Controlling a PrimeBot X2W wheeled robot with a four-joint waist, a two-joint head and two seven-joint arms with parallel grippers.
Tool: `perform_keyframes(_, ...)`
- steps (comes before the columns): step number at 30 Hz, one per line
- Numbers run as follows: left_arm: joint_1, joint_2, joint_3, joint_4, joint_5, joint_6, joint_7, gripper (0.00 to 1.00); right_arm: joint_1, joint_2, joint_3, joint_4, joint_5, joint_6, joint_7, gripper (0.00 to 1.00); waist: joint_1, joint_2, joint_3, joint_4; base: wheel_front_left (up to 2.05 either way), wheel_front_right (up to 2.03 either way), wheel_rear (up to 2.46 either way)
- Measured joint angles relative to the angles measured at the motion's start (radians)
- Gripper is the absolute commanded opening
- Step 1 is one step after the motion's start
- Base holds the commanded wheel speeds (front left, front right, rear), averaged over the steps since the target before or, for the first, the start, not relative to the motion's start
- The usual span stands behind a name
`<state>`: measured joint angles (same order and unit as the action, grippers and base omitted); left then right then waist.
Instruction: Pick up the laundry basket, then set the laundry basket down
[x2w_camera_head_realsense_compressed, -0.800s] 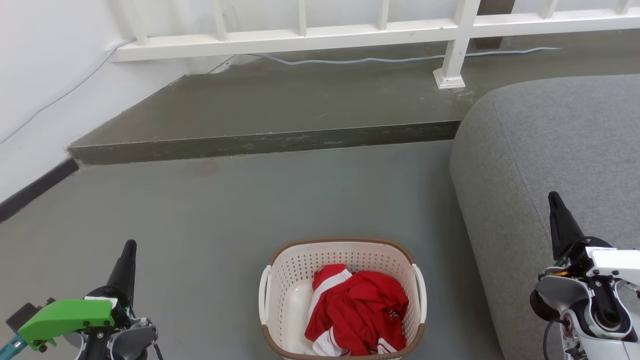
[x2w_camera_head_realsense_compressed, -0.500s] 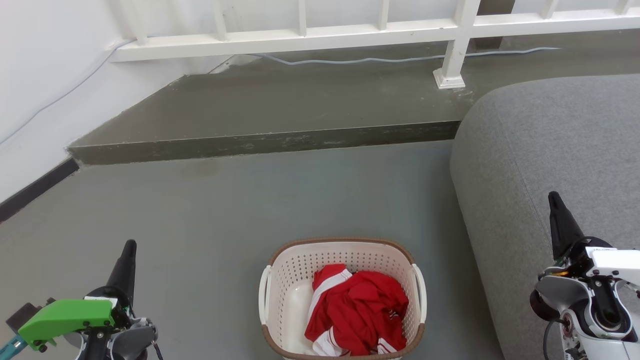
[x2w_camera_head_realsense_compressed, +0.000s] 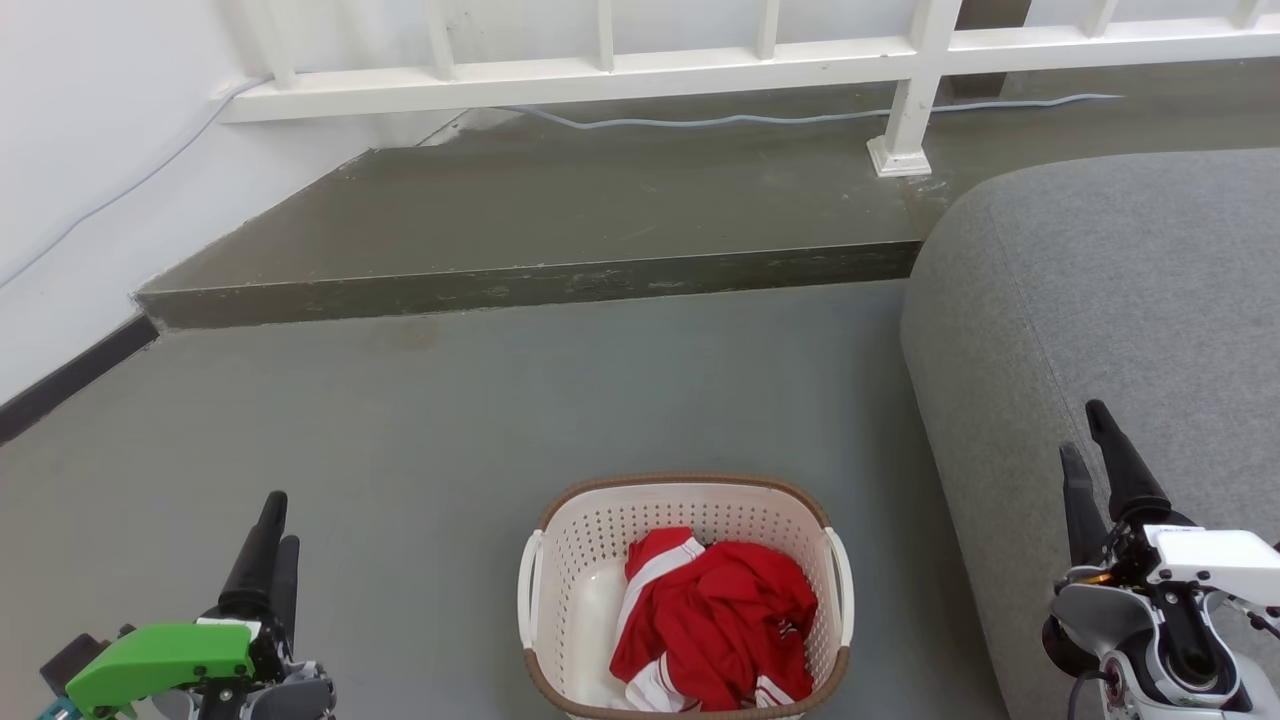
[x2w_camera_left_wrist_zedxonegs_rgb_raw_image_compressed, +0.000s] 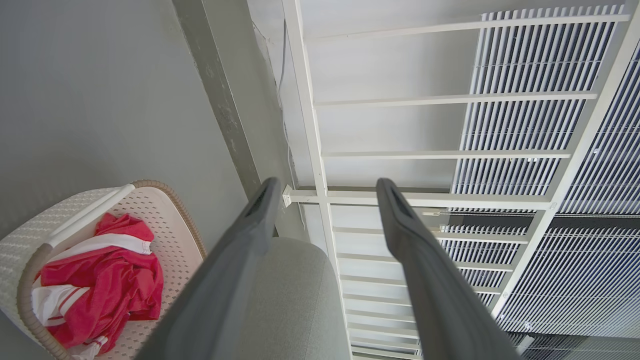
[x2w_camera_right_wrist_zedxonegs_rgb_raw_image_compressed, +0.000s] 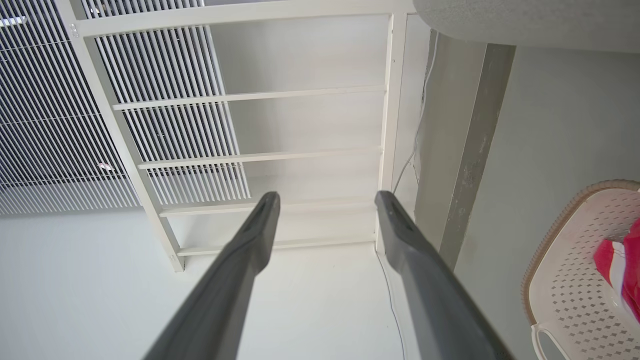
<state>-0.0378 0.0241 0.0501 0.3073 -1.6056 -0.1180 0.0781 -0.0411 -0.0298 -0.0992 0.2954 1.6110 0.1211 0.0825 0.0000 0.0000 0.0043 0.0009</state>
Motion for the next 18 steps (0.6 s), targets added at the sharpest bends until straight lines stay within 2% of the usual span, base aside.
perform_keyframes(5, 0.0, 0.0, -0.016, -0.013, 0.022, 0.0, -0.019, 1.0, 0.0, 0.0, 0.016, -0.01, -0.018, 0.0, -0.009, 1.0, 0.0, 0.0, 0.001, 0.001, 0.0, 0.0, 0.0)
perform_keyframes(18, -0.001, 0.029, -0.064, -0.026, 0.193, 0.0, -0.075, 1.0, -0.002, -0.04, 0.092, -0.032, -0.17, 0.0, -0.075, 1.0, 0.0, 0.0, 0.007, 0.001, 0.0, 0.0, 0.0)
